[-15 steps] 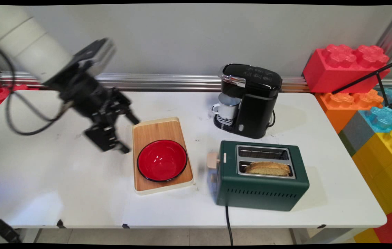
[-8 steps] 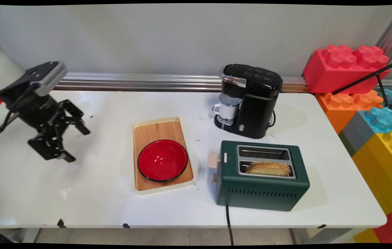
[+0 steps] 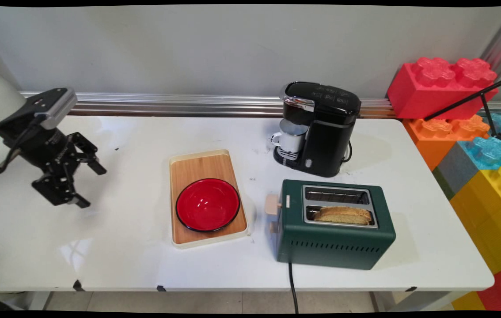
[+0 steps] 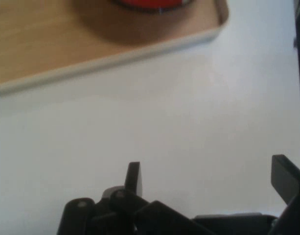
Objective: Press the toaster switch
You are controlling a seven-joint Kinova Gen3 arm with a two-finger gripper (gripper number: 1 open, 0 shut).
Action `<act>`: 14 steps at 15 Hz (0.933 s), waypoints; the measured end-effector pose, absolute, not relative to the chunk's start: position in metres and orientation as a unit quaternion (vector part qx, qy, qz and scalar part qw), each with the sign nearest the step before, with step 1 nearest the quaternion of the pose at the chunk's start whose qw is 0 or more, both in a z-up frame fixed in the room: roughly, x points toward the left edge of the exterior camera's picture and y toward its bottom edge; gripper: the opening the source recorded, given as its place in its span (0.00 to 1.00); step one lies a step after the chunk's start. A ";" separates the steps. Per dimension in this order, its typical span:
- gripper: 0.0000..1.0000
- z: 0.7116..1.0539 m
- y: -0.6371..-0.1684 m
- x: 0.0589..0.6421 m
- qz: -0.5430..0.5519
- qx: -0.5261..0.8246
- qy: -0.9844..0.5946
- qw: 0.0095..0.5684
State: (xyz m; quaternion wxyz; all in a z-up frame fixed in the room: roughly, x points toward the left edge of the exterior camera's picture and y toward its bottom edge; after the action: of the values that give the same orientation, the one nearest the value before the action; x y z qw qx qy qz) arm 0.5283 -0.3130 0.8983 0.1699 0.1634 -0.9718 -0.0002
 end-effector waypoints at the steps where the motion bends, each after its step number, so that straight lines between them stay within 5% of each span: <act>1: 1.00 0.897 -0.316 0.522 0.001 0.170 -0.967 0.192; 9: 1.00 0.896 -0.350 0.454 -0.001 0.181 -0.918 0.353; 14: 1.00 0.895 -0.360 0.432 -0.007 0.168 -0.898 0.407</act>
State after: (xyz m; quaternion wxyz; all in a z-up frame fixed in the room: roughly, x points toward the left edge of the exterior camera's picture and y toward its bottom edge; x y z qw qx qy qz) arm 0.4318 -0.3596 0.8952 0.4073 0.1683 -0.8977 -0.0066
